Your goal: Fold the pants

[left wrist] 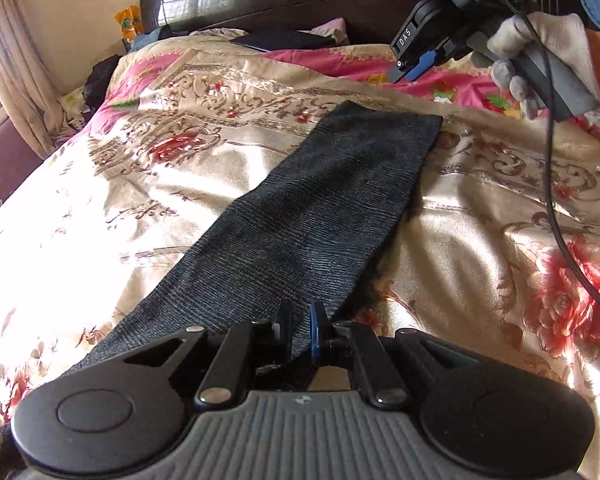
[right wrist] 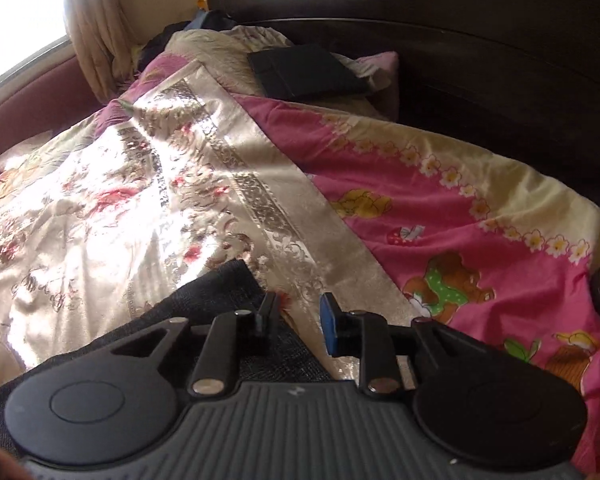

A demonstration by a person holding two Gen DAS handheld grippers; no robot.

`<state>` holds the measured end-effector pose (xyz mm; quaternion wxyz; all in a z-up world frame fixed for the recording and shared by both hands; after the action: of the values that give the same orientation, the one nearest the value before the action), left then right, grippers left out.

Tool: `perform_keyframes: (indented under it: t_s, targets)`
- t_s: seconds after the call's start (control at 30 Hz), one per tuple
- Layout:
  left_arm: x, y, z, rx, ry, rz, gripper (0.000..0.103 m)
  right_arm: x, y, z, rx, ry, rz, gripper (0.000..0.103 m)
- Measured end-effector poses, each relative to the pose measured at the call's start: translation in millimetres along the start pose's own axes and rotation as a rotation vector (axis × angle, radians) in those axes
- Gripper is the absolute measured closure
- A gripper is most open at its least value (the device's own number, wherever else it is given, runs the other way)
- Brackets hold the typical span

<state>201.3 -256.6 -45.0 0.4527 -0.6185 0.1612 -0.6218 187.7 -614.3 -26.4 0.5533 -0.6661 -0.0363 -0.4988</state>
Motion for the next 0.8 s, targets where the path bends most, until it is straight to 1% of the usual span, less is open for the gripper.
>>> perform_keyframes:
  t_s: [0.07, 0.1, 0.13, 0.2, 0.23, 0.27, 0.33, 0.37, 0.4, 0.47, 0.53, 0.6, 0.63, 0.67, 0.7, 0.77, 0.8]
  targets:
    - [-2, -4, 11, 0.026, -0.045, -0.020, 0.080, -6, 0, 25, 0.081, -0.057, 0.032, 0.078]
    - [-3, -5, 17, 0.039, -0.074, -0.026, 0.080, -12, 4, 43, 0.135, -0.096, 0.071, 0.080]
    - [-5, -6, 24, 0.056, -0.101, -0.021, 0.079, -18, 8, 58, 0.168, -0.121, 0.094, 0.080]
    - [-17, -2, 38, 0.105, -0.138, 0.024, 0.078, -32, 15, 85, 0.233, -0.159, 0.128, 0.081]
    - [-26, -1, 43, 0.125, -0.145, 0.047, 0.078, -41, 20, 98, 0.245, -0.194, 0.157, 0.081]
    - [-38, 2, 50, 0.139, -0.154, 0.085, 0.078, -49, 25, 107, 0.236, -0.216, 0.178, 0.080]
    - [-66, 4, 61, 0.134, -0.177, 0.174, 0.074, -63, 40, 117, 0.218, -0.247, 0.249, 0.081]
    - [-78, -3, 64, 0.121, -0.193, 0.173, 0.073, -70, 47, 118, 0.190, -0.270, 0.281, 0.084]
    - [-85, -11, 67, 0.103, -0.200, 0.179, 0.070, -72, 48, 119, 0.173, -0.287, 0.280, 0.084]
    - [-98, -20, 71, 0.106, -0.211, 0.224, 0.070, -71, 43, 123, 0.157, -0.300, 0.278, 0.079]
    - [-105, -34, 75, 0.114, -0.233, 0.199, 0.070, -69, 33, 131, 0.144, -0.308, 0.262, 0.078]
    - [-102, -43, 83, 0.128, -0.262, 0.152, 0.070, -71, 17, 145, 0.169, -0.342, 0.223, 0.078]
    - [-102, -45, 86, 0.137, -0.264, 0.141, 0.070, -74, 10, 156, 0.184, -0.363, 0.215, 0.078]
    - [-103, -45, 89, 0.145, -0.250, 0.143, 0.070, -79, 3, 169, 0.219, -0.387, 0.220, 0.078]
    - [-107, -45, 90, 0.158, -0.227, 0.149, 0.070, -87, -6, 186, 0.280, -0.426, 0.233, 0.078]
    - [-119, -47, 92, 0.165, -0.184, 0.179, 0.070, -105, -22, 220, 0.386, -0.528, 0.261, 0.078]
    - [-126, -49, 93, 0.167, -0.161, 0.192, 0.070, -120, -33, 243, 0.456, -0.612, 0.274, 0.078]
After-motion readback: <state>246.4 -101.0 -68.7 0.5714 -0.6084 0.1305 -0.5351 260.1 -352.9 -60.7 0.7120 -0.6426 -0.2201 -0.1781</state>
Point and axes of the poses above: each gripper's, at about its wrist camera, not at the fingertips, and y roughly the way its jaws point, z to its left, x to its top, the point moved 5 cm from there along y, roughly the way its jaws point, and after that the axes turned 4 degrees about z, right-handed, at the moved point
